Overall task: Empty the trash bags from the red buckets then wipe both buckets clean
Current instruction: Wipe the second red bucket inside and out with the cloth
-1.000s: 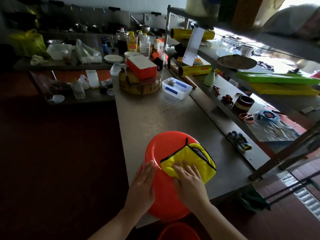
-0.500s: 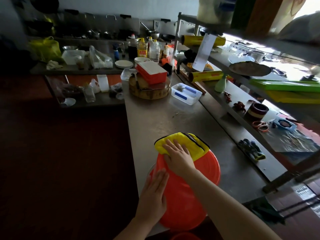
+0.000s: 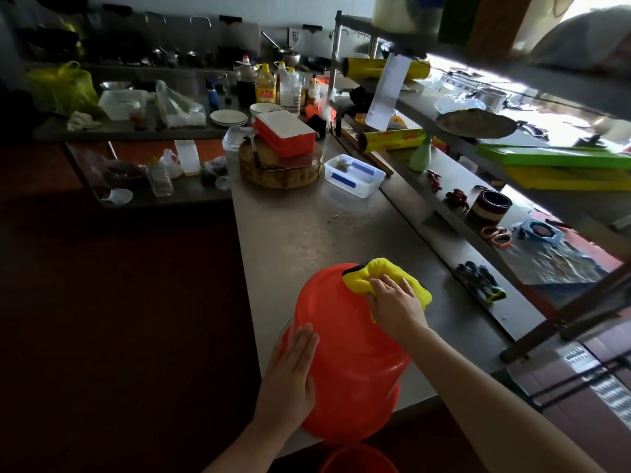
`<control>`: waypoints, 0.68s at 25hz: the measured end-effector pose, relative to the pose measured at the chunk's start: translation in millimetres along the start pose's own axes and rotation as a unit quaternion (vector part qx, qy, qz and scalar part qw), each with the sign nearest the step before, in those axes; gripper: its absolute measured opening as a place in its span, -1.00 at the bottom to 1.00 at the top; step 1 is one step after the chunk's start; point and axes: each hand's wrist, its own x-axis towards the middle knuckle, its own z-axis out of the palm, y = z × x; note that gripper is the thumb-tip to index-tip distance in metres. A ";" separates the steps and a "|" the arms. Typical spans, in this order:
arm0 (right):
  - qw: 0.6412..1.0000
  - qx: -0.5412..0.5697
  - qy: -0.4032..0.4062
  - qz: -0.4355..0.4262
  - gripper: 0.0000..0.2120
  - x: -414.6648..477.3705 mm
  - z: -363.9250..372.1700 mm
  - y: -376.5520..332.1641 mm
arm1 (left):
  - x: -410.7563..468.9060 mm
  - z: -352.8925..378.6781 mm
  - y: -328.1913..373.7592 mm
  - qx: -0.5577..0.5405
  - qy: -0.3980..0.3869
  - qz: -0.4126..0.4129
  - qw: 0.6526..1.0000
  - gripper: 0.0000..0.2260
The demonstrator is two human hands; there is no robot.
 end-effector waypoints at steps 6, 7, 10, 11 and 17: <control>1.000 0.018 0.021 -0.009 -0.68 -67.7 -13.7 21.1 | -2.6 2.3 -0.5 -0.006 0.004 0.003 1.000 -0.32; 0.999 0.024 0.030 -0.016 -0.70 -80.3 -15.1 21.5 | -1.8 2.7 -1.6 -0.003 0.005 0.004 1.000 -0.33; 0.997 0.032 0.064 -0.039 -0.76 -115.5 -17.8 9.2 | -1.1 2.6 -3.0 0.003 -0.008 0.011 1.000 -0.34; 0.995 0.031 0.080 -0.046 -0.79 -124.3 -17.6 2.2 | -1.8 1.3 -3.1 0.002 -0.012 0.015 1.000 -0.34; 0.989 0.024 0.110 -0.093 -0.75 -141.3 -7.0 -41.5 | -1.0 -6.4 -5.7 -0.041 -0.021 0.025 0.999 -0.22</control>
